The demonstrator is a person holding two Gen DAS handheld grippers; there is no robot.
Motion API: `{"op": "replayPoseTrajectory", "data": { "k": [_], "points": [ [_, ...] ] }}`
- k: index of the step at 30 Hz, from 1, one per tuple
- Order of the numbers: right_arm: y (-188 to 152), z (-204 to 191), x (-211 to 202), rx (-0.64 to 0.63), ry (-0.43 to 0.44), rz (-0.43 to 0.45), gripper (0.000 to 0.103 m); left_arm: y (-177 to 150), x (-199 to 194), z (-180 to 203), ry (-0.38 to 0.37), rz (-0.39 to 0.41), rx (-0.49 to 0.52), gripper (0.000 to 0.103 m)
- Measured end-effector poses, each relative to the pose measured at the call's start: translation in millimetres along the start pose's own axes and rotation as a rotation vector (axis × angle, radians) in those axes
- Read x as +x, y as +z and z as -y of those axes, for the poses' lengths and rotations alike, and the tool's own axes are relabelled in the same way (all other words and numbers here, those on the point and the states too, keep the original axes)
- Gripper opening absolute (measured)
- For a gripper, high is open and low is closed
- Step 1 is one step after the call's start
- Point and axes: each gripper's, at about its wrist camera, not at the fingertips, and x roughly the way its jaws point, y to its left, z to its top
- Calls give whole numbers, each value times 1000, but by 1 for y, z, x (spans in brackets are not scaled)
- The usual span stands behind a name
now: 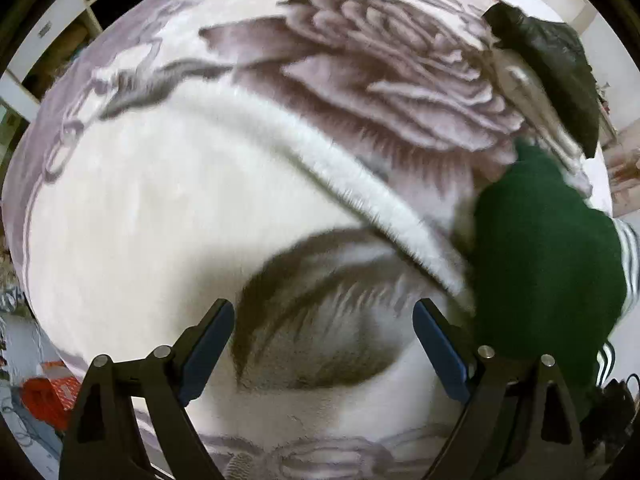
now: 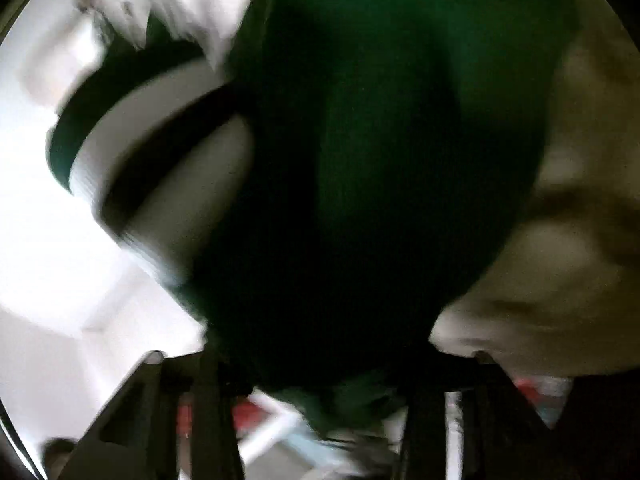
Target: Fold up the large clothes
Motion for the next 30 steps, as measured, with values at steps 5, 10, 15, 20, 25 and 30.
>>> {"op": "replayPoseTrajectory", "data": {
  "k": [5,10,15,20,25,30],
  "points": [
    [20,-23,-30,-140,-285,-16,67,-19,64,7,142,2,41,91],
    [29,-134,-59,-525,-452,61,74,-23,89,12,196,85,46,103],
    [22,-232,-13,-924,-490,4,84,-19,85,9,175,55,41,103],
    [52,-247,53,-895,-484,-174,6,-4,49,16,129,29,-15,103],
    [11,-277,21,-941,-371,-34,3,12,-22,59,-9,147,-15,103],
    [65,-272,11,-838,-554,125,3,38,-16,109,-90,169,35,103]
  ]
}}
